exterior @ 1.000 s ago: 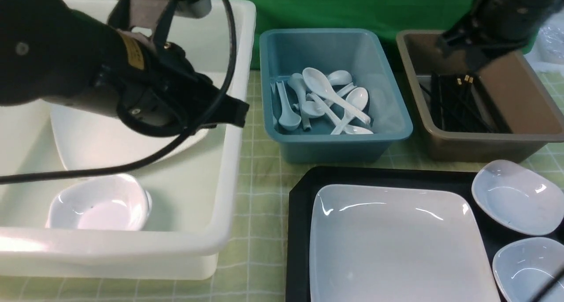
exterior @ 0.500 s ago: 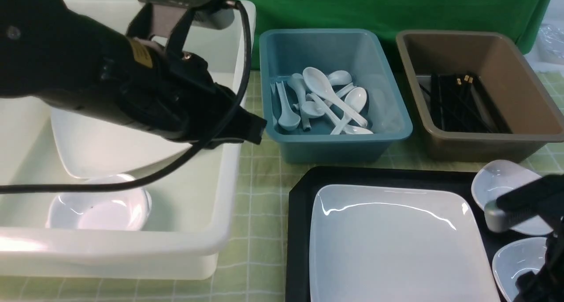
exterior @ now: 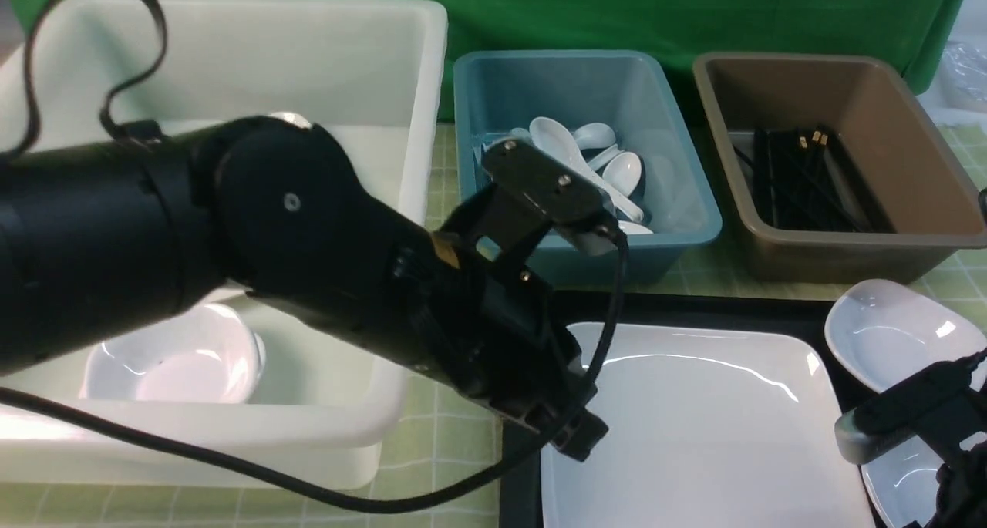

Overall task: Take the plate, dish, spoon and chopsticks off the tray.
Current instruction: Use the right arm to grab a small plate from the dinner plate, then use the right arm to put the small plate into the large storage box on the left

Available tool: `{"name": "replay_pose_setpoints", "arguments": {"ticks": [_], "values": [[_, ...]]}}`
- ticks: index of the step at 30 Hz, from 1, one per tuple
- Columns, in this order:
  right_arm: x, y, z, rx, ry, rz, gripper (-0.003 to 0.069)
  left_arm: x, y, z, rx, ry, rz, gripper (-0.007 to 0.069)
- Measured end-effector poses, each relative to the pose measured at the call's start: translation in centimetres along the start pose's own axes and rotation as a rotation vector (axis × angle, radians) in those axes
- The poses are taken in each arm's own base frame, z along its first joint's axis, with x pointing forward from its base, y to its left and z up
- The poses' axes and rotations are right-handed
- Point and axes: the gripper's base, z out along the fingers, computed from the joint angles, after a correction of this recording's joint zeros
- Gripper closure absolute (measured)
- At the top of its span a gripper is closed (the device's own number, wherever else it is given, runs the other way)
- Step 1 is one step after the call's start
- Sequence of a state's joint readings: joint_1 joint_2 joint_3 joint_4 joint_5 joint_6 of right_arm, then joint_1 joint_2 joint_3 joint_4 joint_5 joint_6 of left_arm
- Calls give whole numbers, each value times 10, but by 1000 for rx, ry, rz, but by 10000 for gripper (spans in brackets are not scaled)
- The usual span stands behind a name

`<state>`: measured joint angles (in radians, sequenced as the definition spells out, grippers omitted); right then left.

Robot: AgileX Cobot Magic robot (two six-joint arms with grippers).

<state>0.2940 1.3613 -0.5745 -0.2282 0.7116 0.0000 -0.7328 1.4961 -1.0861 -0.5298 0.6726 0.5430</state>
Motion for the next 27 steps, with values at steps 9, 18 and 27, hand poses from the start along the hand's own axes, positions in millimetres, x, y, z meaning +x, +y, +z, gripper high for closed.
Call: {"name": "replay_pose_setpoints", "arguments": {"ticks": [9, 18, 27], "values": [[-5, -2, 10, 30, 8, -38, 417, 2, 3, 1, -30, 19, -28, 623], [-19, -13, -32, 62, -7, -14, 548, -4, 7, -5, -87, 31, -71, 623], [-28, -21, -158, -4, -453, 58, 592, -36, 29, -60, -278, -70, -161, 623]]}}
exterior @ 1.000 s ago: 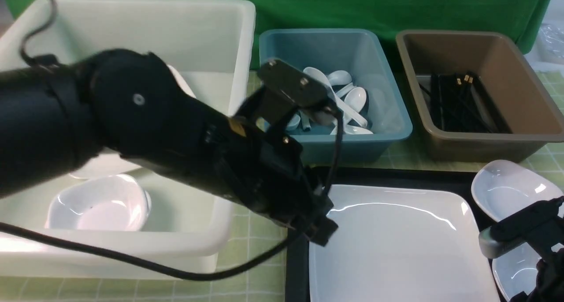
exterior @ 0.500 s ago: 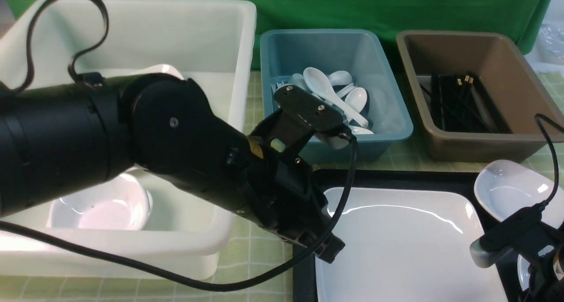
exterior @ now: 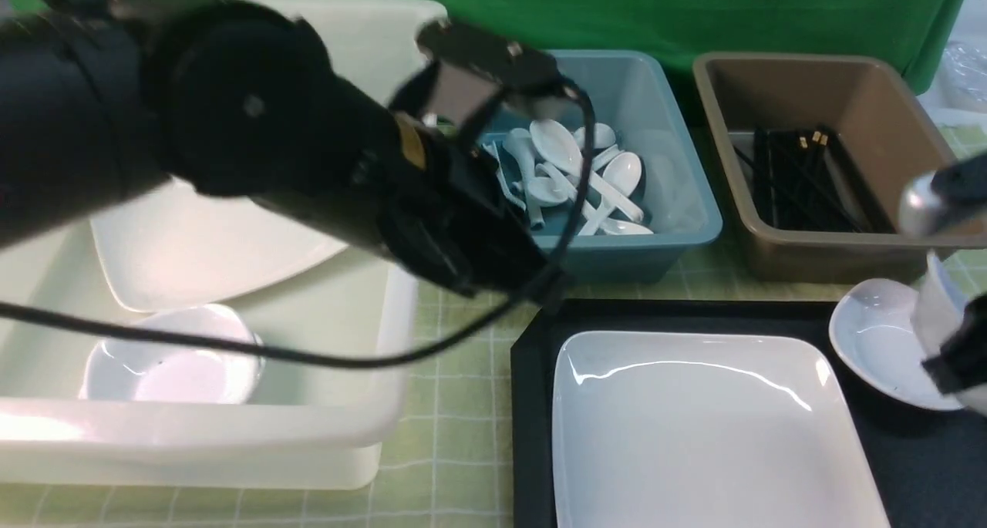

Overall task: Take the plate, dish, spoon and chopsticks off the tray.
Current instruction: Use the right arm to put the small plate into the large storage box on the left

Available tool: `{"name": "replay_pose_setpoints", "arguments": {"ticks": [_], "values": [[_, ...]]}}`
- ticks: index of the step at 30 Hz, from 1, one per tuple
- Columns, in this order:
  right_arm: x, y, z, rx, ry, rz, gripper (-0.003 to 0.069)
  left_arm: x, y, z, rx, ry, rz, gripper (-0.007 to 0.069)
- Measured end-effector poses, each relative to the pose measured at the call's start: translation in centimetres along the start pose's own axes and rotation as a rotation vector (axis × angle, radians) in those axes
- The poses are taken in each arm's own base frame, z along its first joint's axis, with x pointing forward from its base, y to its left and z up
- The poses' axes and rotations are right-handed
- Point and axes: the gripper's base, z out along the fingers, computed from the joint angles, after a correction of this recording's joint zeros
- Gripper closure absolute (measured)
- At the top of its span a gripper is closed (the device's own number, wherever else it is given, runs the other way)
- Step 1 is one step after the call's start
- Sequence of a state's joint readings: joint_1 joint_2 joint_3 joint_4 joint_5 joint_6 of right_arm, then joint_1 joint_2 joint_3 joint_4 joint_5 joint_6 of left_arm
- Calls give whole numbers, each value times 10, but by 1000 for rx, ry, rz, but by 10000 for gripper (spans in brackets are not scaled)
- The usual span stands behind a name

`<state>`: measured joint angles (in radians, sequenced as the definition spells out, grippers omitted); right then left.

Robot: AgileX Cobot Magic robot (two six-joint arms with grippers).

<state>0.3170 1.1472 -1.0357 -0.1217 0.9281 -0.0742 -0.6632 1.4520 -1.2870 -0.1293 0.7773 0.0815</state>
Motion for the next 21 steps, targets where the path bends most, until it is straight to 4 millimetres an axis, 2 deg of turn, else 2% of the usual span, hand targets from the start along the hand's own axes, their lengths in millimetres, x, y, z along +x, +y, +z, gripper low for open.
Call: {"name": "replay_pose_setpoints", "arguments": {"ticks": [1, 2, 3, 5, 7, 10, 12, 13, 15, 16, 17, 18, 20, 21], "values": [[-9, 2, -10, -16, -49, -13, 592, -3, 5, -7, -11, -14, -21, 623], [-25, 10, -25, -70, -136, -48, 592, -8, 22, -24, -47, -50, -77, 623], [-29, 11, -30, -83, -161, -53, 592, -9, 27, -28, -57, -58, -93, 623], [-67, 36, -50, -194, -294, -143, 592, -4, 63, -57, -137, -92, -213, 623], [-97, 65, -53, -269, -344, -225, 592, 8, 96, -83, -212, -104, -360, 623], [-124, 92, -55, -317, -383, -292, 592, 20, 112, -105, -258, -104, -451, 623], [-158, 138, -45, -381, -413, -382, 592, 34, 123, -132, -316, -134, -531, 623], [-159, 140, -40, -381, -400, -385, 592, 37, 125, -134, -325, -137, -542, 623], [-185, 190, -28, -438, -434, -457, 592, 53, 123, -158, -381, -188, -592, 623], [-192, 206, -17, -451, -423, -478, 592, 59, 123, -164, -401, -199, -607, 623], [-196, 217, -16, -465, -434, -491, 592, 63, 121, -167, -408, -205, -612, 623], [-200, 239, 0, -480, -416, -518, 592, 73, 119, -172, -434, -211, -631, 623], [-203, 261, 11, -499, -411, -547, 592, 84, 115, -178, -460, -217, -658, 623], [-203, 281, 28, -510, -385, -574, 592, 94, 111, -182, -480, -224, -680, 622]]}}
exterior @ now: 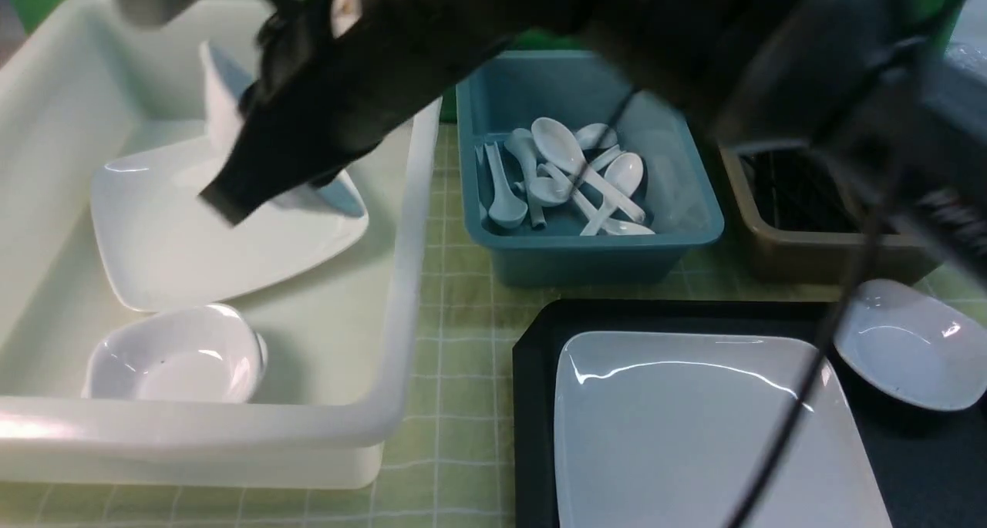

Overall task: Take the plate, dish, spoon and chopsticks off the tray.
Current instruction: Use the right arm to put the small plate into the large storage box on the left

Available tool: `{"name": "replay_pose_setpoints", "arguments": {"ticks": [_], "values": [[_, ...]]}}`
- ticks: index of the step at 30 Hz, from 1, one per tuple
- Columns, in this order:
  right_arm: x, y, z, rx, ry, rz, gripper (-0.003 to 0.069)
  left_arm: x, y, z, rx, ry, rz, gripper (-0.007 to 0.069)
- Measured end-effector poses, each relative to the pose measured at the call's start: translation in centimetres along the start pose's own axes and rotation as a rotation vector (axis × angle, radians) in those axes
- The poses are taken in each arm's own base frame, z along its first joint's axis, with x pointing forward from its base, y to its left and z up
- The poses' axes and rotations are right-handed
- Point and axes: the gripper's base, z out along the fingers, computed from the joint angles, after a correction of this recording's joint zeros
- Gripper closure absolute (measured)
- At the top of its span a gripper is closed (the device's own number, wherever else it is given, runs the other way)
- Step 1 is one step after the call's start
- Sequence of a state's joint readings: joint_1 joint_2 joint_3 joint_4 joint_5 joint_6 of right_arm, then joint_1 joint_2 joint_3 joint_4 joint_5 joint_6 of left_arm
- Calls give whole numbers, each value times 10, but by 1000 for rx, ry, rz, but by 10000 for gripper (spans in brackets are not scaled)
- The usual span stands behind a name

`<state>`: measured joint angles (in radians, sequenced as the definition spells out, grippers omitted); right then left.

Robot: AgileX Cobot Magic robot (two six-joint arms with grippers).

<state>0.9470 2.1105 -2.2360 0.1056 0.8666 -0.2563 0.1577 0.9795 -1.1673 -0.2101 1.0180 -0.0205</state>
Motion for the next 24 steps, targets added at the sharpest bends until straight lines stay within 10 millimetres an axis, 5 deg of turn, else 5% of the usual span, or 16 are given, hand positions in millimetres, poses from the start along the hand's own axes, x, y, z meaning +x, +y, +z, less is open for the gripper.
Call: {"name": "replay_pose_setpoints", "arguments": {"ticks": [7, 14, 16, 22, 24], "values": [[14, 29, 84, -60, 77, -63, 592, 21, 12, -18, -73, -24, -20, 622], [21, 41, 111, -70, 68, -103, 568, 25, 14, -18, -98, 1, -9, 620], [20, 41, 111, -68, 57, -102, 528, 25, 14, -18, -99, 1, -9, 620], [16, 47, 103, -75, 54, -79, 190, 25, 14, -18, -95, 1, -11, 620], [13, 48, 95, -80, 62, -82, 152, 25, 14, -18, -95, 1, -10, 620]]}}
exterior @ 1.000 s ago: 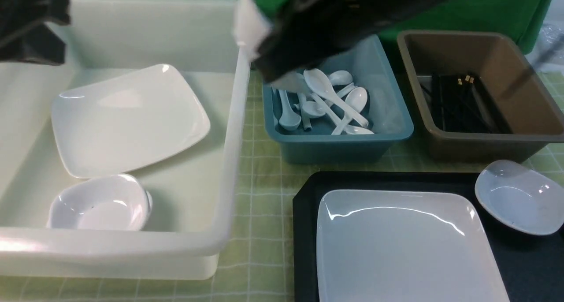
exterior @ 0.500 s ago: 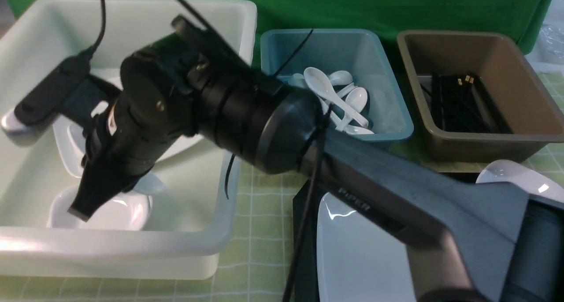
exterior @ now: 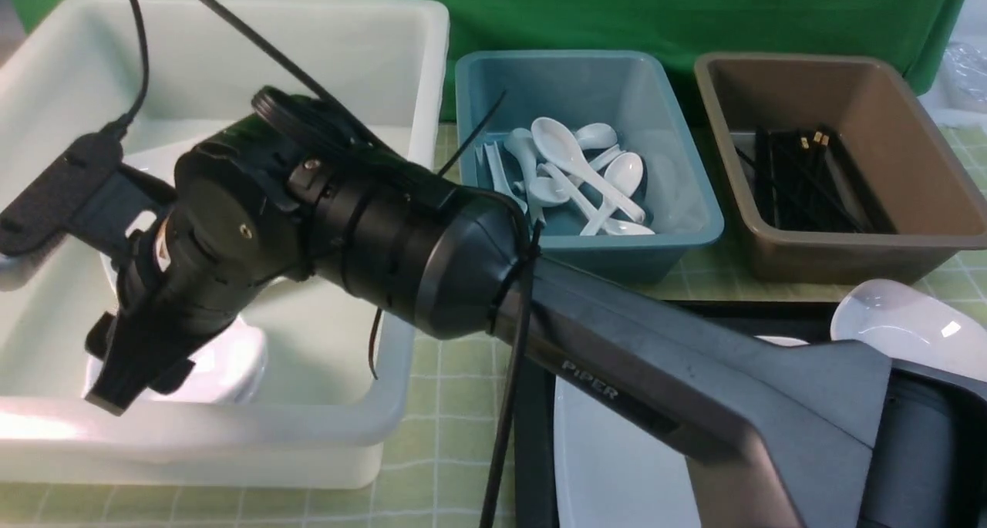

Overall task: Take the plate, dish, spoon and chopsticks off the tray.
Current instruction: Use the right arm to put the small plate into the large storage box on the left, then use the right arm to grab a small plate from the dinner plate

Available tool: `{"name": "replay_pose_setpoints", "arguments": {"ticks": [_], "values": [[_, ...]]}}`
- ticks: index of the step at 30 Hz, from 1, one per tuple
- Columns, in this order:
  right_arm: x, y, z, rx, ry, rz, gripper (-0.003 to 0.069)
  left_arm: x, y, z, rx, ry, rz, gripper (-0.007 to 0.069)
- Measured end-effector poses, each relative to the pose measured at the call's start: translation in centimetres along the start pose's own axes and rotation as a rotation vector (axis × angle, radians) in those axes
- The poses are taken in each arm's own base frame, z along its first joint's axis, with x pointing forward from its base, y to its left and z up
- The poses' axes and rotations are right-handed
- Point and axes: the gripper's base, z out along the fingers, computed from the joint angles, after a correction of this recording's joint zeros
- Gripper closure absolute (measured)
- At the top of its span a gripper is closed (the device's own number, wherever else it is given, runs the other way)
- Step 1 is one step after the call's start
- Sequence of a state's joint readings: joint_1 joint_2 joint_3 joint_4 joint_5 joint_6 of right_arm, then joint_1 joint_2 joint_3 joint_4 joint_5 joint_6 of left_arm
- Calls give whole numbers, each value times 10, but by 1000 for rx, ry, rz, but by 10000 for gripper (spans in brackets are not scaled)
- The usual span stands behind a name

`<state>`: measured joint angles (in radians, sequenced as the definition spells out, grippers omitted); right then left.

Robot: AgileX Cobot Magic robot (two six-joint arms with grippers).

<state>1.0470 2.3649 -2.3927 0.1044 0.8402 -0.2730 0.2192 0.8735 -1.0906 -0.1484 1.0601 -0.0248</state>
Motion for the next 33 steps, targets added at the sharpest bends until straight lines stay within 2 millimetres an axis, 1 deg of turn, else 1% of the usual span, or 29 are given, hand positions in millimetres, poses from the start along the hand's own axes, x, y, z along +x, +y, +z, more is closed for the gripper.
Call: {"name": "replay_pose_setpoints", "arguments": {"ticks": [1, 2, 3, 4, 5, 6, 7, 8, 9, 11, 12, 13, 14, 15, 16, 17, 19, 20, 21, 22, 23, 26, 27, 28, 29, 30, 31, 33], "values": [[-4, 2, -16, -7, 11, -3, 125, 0, 0, 0, 0, 0, 2, 620], [-7, 3, -26, -8, 13, -5, 120, 0, 0, 0, 0, 0, 2, 620], [-8, 3, -30, -9, 17, -5, 120, 0, 0, 0, 1, 0, 2, 620], [-12, 2, -48, 6, 24, -13, 123, 0, 0, 0, 1, 0, 2, 620], [-15, 0, -71, 38, 46, -32, 141, 0, -1, 0, 13, 0, 0, 620], [-16, -1, -75, 48, 40, -36, 146, 0, -1, 0, 13, 0, 4, 620], [-17, -8, -105, 130, 82, -62, 214, 0, -5, 1, 58, 2, 23, 620], [-17, -15, -124, 200, 95, -68, 281, 0, -8, 1, 87, 3, 35, 620], [-17, -17, -131, 228, 93, -68, 313, -1, -8, 1, 95, 3, 30, 620], [-17, -46, -179, 381, 52, -24, 521, -3, -19, 7, 222, 15, 18, 620], [-15, -54, -191, 411, 39, -1, 564, -5, -23, 9, 266, 21, 23, 620], [-9, -76, -224, 470, 1, 61, 607, -6, -31, 14, 337, 33, 52, 620], [-4, -86, -245, 499, -20, 96, 623, -7, -36, 18, 376, 46, 70, 622], [-1, -92, -250, 512, -20, 112, 625, -7, -37, 20, 388, 53, 70, 622], [8, -102, -264, 533, -21, 149, 632, -7, -43, 24, 421, 73, 95, 624], [30, -122, -298, 579, -19, 227, 639, -5, -55, 32, 465, 112, 142, 624], [64, -141, -325, 610, 25, 327, 640, 0, -72, 39, 508, 150, 216, 624], [82, -147, -328, 610, 69, 372, 640, 3, -82, 42, 526, 165, 256, 624], [86, -147, -334, 612, 66, 383, 640, 4, -85, 43, 528, 165, 258, 624], [113, -156, -337, 615, 129, 453, 640, 9, -99, 46, 553, 182, 303, 624], [142, -161, -341, 621, 193, 523, 638, 14, -113, 52, 564, 197, 349, 624], [202, -164, -342, 628, 318, 703, 623, 30, -150, 66, 602, 235, 430, 624], [226, -162, -337, 618, 374, 768, 608, 35, -161, 73, 606, 255, 462, 624], [250, -157, -328, 599, 437, 824, 582, 42, -178, 77, 627, 268, 497, 624], [269, -153, -320, 586, 477, 859, 553, 47, -192, 82, 643, 283, 522, 624], [283, -150, -313, 573, 505, 878, 533, 53, -203, 89, 651, 305, 540, 624], [298, -147, -304, 565, 520, 881, 482, 56, -217, 94, 669, 304, 556, 624], [317, -142, -287, 554, 535, 871, 405, 60, -235, 101, 688, 301, 576, 624]]}}
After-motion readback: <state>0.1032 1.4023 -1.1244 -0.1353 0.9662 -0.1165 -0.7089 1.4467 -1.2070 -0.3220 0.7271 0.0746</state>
